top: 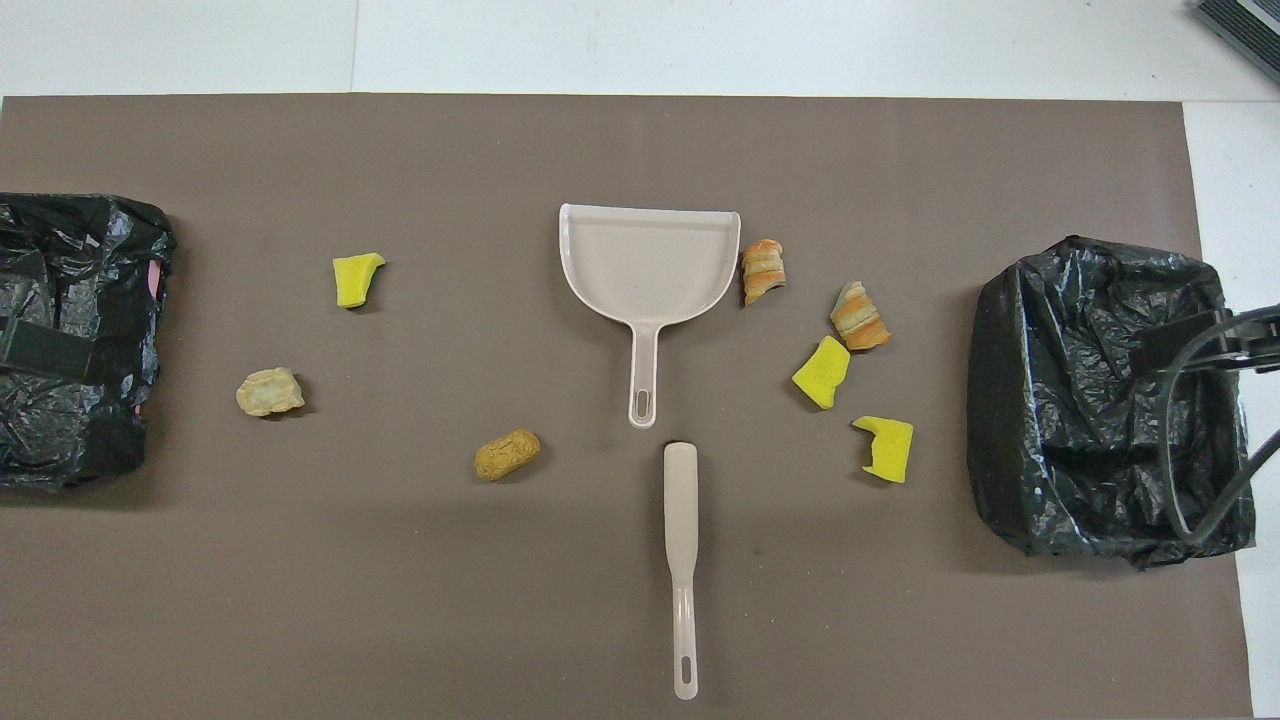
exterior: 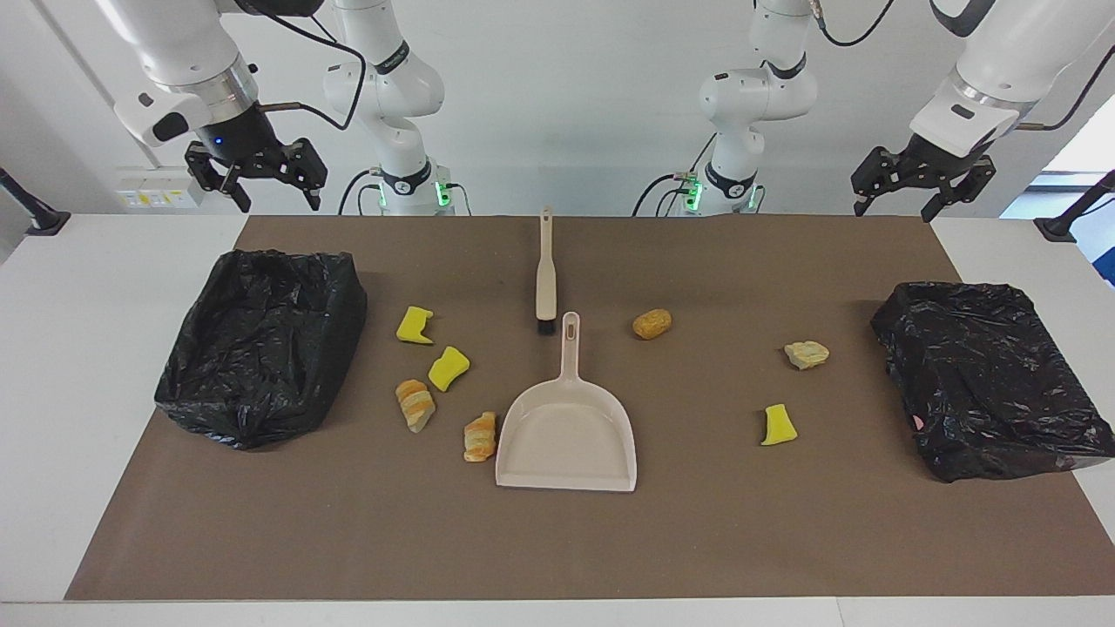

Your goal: Sweep and dump trash in bin

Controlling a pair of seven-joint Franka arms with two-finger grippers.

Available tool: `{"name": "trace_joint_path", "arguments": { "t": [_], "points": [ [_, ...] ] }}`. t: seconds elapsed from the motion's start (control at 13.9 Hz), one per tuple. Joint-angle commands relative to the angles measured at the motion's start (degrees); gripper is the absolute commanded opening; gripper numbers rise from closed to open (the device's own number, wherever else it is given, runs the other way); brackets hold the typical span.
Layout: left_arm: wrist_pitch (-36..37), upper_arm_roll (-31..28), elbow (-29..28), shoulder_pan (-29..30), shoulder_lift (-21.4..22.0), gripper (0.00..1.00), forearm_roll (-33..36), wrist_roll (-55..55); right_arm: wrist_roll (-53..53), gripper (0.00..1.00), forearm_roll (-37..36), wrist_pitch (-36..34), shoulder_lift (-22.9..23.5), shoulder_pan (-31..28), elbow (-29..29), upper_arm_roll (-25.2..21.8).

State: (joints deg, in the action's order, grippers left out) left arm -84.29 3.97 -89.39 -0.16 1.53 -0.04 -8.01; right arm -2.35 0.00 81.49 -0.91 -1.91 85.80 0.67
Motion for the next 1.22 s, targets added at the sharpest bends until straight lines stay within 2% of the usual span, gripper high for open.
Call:
{"name": "trace_joint_path", "arguments": {
  "t": [0.0, 0.22, 0.5, 0.65, 0.79, 1.0, 1.15],
  "points": [
    [-6.0, -0.4, -8.6, -3.6, 2.3, 1.00, -2.1, 0.1, -2.2, 1.00, 0.9, 1.0, -0.8, -0.9, 1.3, 0.2],
    [-16.8, -0.5, -22.0, -10.4, 7.0, 1.00, -5.4, 2.3, -2.2, 1.00, 0.8, 1.1, -0.8, -0.8, 1.3, 0.2],
    [-22.6, -0.4, -29.1, -20.4, 8.1, 1.00, -5.6, 9.1, -2.0, 1.00, 0.8, 1.6, -0.8, -0.4, 1.4, 0.2],
    [-30.5, -0.4, -34.0, -27.1, 8.0, 1.00, -5.9, 16.1, -1.8, 1.00, 0.8, 4.8, -0.8, -0.2, 3.5, 0.6],
    [-37.2, -0.4, -37.1, -33.2, 6.2, 1.00, -5.9, 22.0, -1.6, 1.00, 1.6, 8.6, 1.2, 0.1, 4.4, 1.0],
    [-47.0, -0.5, -40.8, -42.4, 3.4, 1.00, -5.9, 32.4, 1.8, 1.00, 1.8, 13.6, 5.6, 3.6, 4.0, 1.1],
    [-51.6, -0.5, -41.0, -48.3, 0.3, 1.00, -5.8, 40.2, 3.2, 1.00, 2.0, 17.0, 9.0, 4.4, 3.6, 1.1]
  ]
}}
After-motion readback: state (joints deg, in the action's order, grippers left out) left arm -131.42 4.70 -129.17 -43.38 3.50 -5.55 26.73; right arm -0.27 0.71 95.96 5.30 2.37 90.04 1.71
